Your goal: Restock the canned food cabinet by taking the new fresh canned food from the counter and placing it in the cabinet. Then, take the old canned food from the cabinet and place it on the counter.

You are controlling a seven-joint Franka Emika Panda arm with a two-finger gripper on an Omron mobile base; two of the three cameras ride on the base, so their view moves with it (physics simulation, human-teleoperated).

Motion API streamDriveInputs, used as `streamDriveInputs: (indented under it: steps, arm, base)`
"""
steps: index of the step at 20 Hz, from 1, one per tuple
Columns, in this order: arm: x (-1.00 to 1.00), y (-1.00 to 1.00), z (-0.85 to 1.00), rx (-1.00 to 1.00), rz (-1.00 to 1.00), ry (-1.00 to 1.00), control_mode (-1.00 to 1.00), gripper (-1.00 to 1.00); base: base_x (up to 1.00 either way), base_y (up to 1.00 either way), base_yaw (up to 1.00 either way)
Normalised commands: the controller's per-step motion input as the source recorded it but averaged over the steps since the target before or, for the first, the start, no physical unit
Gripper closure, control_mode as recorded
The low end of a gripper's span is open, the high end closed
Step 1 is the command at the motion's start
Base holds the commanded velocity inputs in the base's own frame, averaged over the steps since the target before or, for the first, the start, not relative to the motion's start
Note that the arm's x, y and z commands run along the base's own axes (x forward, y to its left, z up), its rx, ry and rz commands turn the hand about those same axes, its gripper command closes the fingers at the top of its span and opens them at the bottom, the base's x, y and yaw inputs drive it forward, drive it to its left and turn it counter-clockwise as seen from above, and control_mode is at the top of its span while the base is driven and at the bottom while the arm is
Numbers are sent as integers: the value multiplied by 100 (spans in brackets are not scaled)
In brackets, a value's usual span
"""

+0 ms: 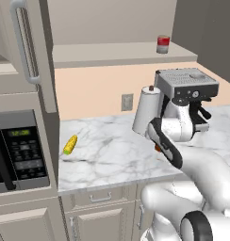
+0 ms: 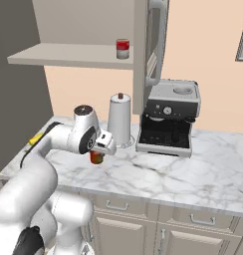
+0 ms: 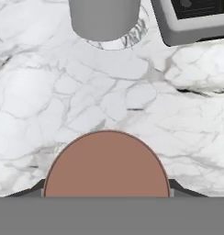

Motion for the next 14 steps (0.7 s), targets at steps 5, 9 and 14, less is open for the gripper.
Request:
streamDriveInputs:
  steps: [5, 9, 14]
  arm:
    - [-87, 53, 100, 0, 5, -64, -100, 100]
    - [-48, 58, 100, 0, 0, -51, -100, 100]
    - [-10, 32, 100, 0, 3, -35, -100, 100]
  base:
    - [0, 0, 0]
    - [0, 0, 0]
    - [0, 0, 0]
